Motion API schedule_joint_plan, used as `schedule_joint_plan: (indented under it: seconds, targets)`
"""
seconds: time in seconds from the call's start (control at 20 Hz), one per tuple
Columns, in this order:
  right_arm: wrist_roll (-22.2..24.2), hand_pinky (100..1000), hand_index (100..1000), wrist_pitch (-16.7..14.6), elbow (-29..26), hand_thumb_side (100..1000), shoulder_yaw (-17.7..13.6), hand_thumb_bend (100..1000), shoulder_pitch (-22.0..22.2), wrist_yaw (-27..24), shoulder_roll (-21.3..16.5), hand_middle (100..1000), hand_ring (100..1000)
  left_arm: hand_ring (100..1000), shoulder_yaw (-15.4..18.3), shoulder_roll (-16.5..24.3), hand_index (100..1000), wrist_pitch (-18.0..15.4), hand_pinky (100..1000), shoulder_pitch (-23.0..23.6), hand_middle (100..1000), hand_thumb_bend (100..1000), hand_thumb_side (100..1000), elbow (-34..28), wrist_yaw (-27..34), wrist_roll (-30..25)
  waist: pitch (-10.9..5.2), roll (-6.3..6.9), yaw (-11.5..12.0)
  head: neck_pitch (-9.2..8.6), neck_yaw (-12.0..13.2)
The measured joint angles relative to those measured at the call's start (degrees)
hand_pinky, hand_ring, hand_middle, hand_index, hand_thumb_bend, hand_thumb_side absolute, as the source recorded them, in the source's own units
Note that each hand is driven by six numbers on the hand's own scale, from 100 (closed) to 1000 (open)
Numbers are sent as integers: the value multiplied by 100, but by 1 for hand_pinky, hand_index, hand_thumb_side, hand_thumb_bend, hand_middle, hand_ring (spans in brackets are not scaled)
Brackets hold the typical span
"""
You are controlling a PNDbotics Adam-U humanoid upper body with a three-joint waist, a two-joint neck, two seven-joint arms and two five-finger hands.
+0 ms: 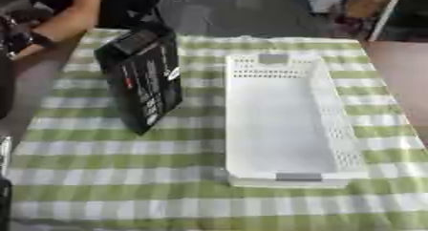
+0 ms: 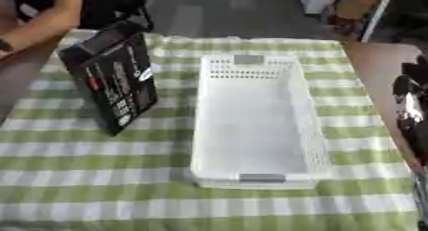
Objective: Pick up objects on the table and place them in the box.
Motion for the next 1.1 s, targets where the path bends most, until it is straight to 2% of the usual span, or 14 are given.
schedule_joint_plan:
  seconds: [0.25,0.3,0.35,0.7,0.85,0.95,1.05,1.1]
  targets:
    - [-8,834,926,-9,0,660,0,281,16,-17,26,782,858,676,105,-208,841,52,481,118,884,769,854,-2,-16,119,0,-13,4,0,0]
    - [-6,834,926,-12,0,656,0,261,16,-25,47,782,858,676,107,-249,841,88,481,149,886,847,935,2,-29,116,1,-15,4,0,0]
    - [-5,834,926,-14,0,660,2,279,16,-37,51,782,857,669,107,-284,841,130,474,173,883,763,868,15,-48,106,3,-16,4,0,0]
    - [-7,833,926,-38,0,661,2,277,16,-69,52,782,857,654,105,-377,837,295,466,203,869,767,861,187,-105,-10,6,-22,4,0,0]
    - [-9,833,926,-41,0,661,2,278,16,-69,52,781,857,648,104,-395,837,316,470,202,867,820,823,188,-147,-38,7,-22,4,0,0]
    - [-14,833,927,-45,0,660,2,278,16,-69,52,781,857,632,104,-393,837,358,482,196,861,909,744,188,-237,-75,8,-22,4,0,0]
    - [-15,833,927,-45,1,660,2,279,16,-69,52,781,857,667,104,-335,858,475,539,154,881,1000,659,198,-496,-99,8,-22,4,0,0]
    - [-15,833,927,-45,1,660,2,279,16,-69,52,781,857,678,104,-266,864,553,555,124,885,1000,649,200,-712,-112,8,-21,3,0,0]
